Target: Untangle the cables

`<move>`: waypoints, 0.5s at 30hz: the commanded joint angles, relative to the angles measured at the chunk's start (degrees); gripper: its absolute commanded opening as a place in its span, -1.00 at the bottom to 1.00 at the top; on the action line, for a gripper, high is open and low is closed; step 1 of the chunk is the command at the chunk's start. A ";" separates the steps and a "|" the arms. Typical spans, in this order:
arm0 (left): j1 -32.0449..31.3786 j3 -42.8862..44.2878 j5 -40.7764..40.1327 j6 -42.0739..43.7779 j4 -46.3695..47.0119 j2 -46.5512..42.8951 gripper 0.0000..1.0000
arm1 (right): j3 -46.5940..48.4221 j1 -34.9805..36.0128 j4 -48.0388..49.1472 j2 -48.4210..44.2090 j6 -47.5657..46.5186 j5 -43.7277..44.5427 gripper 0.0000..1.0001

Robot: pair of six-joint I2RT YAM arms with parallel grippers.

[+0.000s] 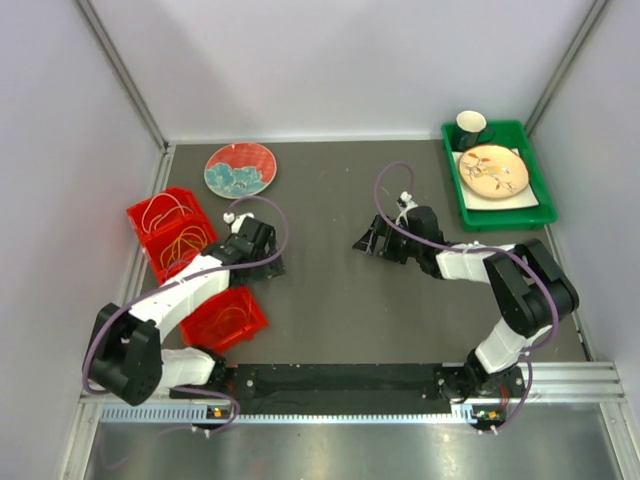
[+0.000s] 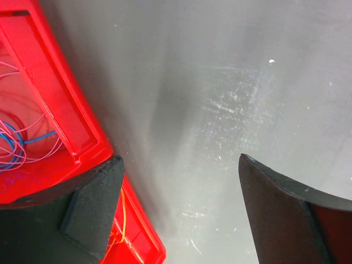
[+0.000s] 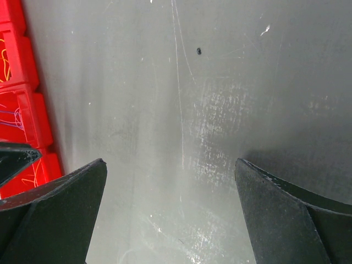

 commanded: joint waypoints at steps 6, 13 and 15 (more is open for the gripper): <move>-0.46 3.76 0.99 6.84 1.12 -2.30 0.92 | -0.06 -0.23 2.46 -2.07 -0.70 0.76 0.97; -0.64 -0.01 3.10 5.62 11.48 -2.40 0.94 | -5.34 -0.23 8.79 -7.27 -1.22 1.56 0.97; -0.90 -1.85 2.75 4.30 17.44 -0.91 0.98 | -6.30 -0.14 10.37 -8.14 -1.31 1.73 0.97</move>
